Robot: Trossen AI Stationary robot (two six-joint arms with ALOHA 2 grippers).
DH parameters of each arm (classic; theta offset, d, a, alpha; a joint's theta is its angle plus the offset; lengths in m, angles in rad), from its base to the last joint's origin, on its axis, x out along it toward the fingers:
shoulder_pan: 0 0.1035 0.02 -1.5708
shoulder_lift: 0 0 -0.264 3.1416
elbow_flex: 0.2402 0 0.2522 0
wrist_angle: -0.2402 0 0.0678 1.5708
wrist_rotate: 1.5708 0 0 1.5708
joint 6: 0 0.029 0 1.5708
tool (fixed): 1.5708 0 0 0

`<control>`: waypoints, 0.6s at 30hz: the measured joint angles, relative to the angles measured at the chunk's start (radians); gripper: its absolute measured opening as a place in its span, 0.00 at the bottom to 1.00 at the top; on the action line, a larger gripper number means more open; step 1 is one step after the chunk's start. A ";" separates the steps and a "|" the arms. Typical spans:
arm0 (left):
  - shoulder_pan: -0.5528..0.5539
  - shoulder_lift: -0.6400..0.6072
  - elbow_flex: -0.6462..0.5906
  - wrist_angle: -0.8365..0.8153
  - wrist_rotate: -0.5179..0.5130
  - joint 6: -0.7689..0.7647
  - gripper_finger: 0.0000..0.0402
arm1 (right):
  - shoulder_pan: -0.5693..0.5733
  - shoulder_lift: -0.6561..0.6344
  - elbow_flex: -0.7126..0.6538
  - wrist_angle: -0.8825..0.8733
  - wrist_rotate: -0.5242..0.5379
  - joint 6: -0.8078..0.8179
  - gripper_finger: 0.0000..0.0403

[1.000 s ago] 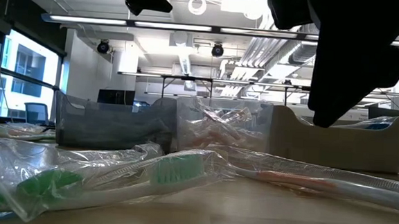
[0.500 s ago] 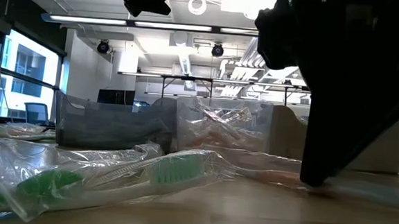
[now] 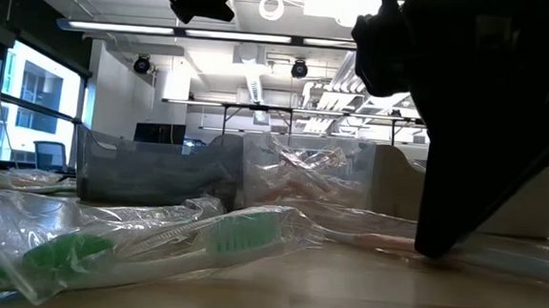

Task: Pick & Place Toothbrushes
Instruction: Put the orange toothbrush into the transparent bin

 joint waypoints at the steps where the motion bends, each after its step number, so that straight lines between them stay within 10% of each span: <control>1: 0.000 0.000 0.000 0.000 0.000 0.000 0.42 | 0.000 0.000 0.000 -0.002 0.000 0.000 0.22; 18: 0.000 0.000 0.000 0.001 0.000 -0.003 0.42 | 0.023 0.000 -0.002 0.056 -0.033 -0.009 0.03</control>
